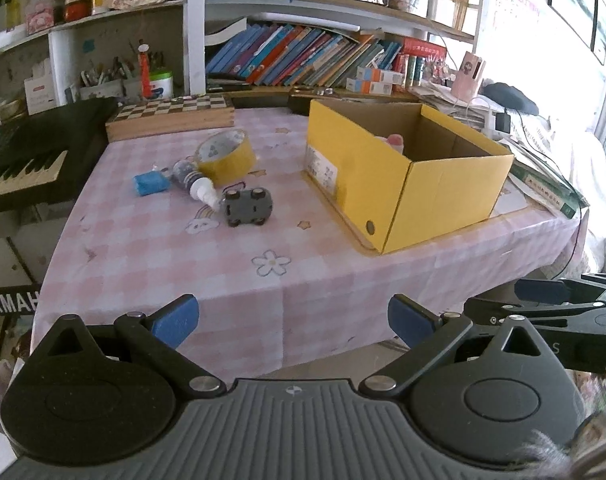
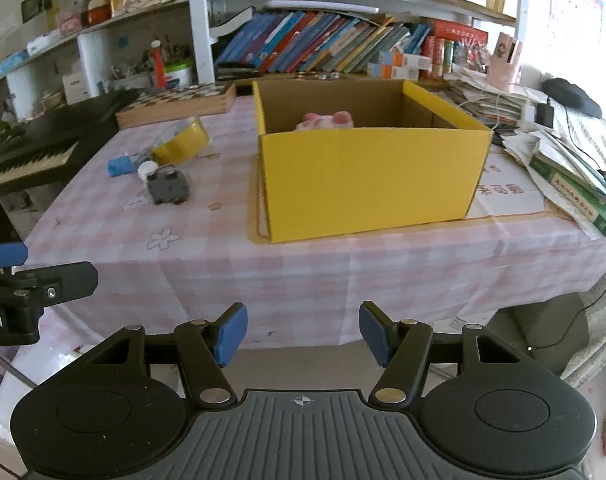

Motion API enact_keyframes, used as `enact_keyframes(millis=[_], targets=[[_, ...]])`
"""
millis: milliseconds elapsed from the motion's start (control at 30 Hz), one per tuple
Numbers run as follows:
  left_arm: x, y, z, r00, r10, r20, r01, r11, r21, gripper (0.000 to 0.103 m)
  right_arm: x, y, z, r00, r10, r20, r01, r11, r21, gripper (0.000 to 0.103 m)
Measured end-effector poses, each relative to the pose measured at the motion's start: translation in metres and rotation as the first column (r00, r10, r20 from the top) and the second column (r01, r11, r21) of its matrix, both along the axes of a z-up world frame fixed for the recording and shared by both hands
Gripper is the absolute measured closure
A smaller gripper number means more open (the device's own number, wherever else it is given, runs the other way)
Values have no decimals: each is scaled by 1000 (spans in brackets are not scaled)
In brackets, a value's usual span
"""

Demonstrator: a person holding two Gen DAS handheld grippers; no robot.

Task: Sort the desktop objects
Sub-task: 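Withdraw both tools from the yellow box back over the table, then reach the left tool to the white glue bottle while the right tool reaches the grey toy car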

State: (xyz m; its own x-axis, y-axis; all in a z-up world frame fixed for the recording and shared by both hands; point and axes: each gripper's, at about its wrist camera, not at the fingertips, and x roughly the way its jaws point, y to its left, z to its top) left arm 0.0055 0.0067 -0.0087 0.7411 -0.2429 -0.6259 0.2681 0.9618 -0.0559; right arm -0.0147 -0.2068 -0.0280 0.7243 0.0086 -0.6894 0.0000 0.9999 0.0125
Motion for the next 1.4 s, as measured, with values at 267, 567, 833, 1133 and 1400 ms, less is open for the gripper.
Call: enact_keyframes(millis=[267,567,833,1133,1400], targets=[[-3,25,0,999,40,3,-40,999,-4,1,3,29,0,998,69,-5,-69,998,-6,40],[-4,53,5,994,103,24,-103,995,-9,1,11,60,5,988,153,10,-153,988,-13,40],[-6,76,7,985,167,33,-167,986,-16,1,19,84,9,974,226,28,-226,974,-25,40],[1,82,5,980,196,36,-195,980,-38,1,31,95,8,963,269,30,-268,962,-49,40],[24,83,6,975,220,38,-219,975,-29,1,59,101,5,951,309,24,-308,951,-41,40]])
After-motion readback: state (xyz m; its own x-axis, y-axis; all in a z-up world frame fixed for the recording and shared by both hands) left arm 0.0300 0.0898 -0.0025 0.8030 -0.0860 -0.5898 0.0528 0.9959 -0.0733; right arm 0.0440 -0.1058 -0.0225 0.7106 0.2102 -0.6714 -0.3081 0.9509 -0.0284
